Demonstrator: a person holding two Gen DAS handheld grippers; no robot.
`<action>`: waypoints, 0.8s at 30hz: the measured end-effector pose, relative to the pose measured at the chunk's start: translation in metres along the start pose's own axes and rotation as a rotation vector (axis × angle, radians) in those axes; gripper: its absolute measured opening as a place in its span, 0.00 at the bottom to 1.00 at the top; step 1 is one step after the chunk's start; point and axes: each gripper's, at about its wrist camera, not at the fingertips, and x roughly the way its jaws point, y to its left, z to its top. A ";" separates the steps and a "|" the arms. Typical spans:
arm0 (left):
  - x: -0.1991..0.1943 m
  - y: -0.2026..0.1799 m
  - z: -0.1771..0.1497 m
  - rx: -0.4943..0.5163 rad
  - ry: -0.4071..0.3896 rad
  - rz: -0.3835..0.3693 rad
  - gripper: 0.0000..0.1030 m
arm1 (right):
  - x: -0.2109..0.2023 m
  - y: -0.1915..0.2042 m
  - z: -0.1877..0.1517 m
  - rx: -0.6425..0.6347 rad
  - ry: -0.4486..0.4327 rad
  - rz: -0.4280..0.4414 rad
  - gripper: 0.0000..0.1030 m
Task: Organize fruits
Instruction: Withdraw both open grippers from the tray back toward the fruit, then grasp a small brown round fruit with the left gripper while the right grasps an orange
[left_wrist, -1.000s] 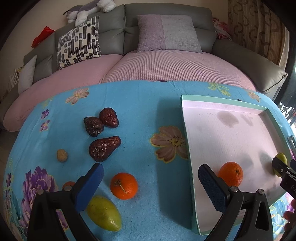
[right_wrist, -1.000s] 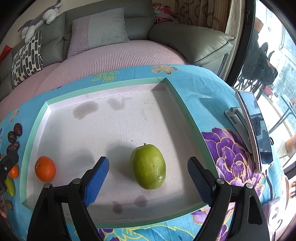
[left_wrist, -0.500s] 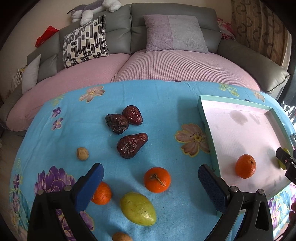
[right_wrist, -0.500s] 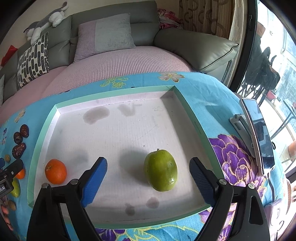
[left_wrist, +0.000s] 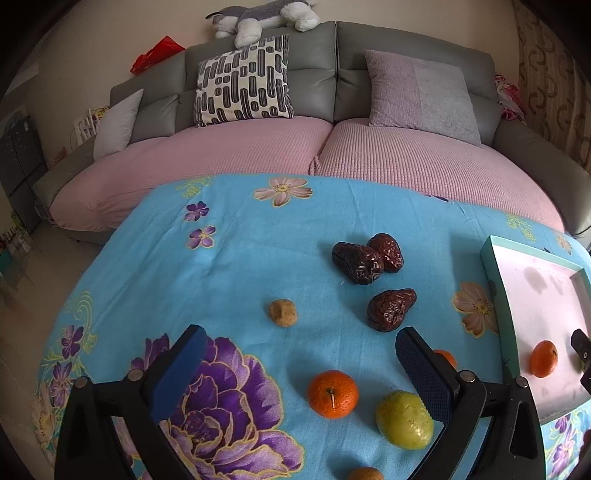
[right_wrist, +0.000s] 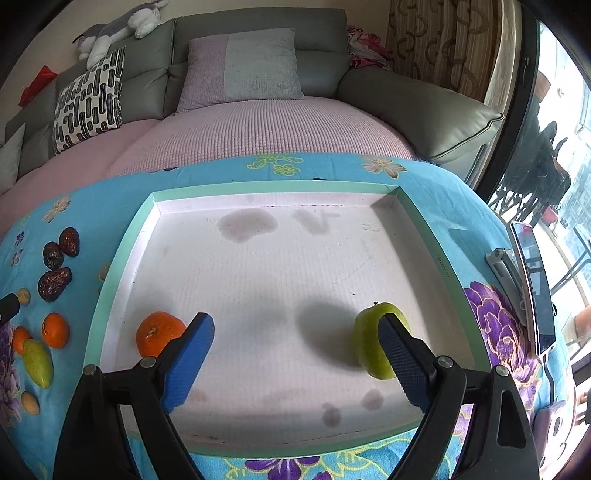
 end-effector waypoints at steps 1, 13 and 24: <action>0.000 0.005 0.000 -0.006 -0.003 0.005 1.00 | -0.002 0.004 0.001 -0.006 -0.011 0.000 0.88; -0.009 0.065 0.003 -0.134 -0.067 0.022 1.00 | -0.019 0.084 0.006 -0.135 -0.081 0.118 0.88; -0.013 0.102 0.005 -0.281 -0.140 -0.046 1.00 | -0.030 0.157 -0.001 -0.259 -0.117 0.291 0.88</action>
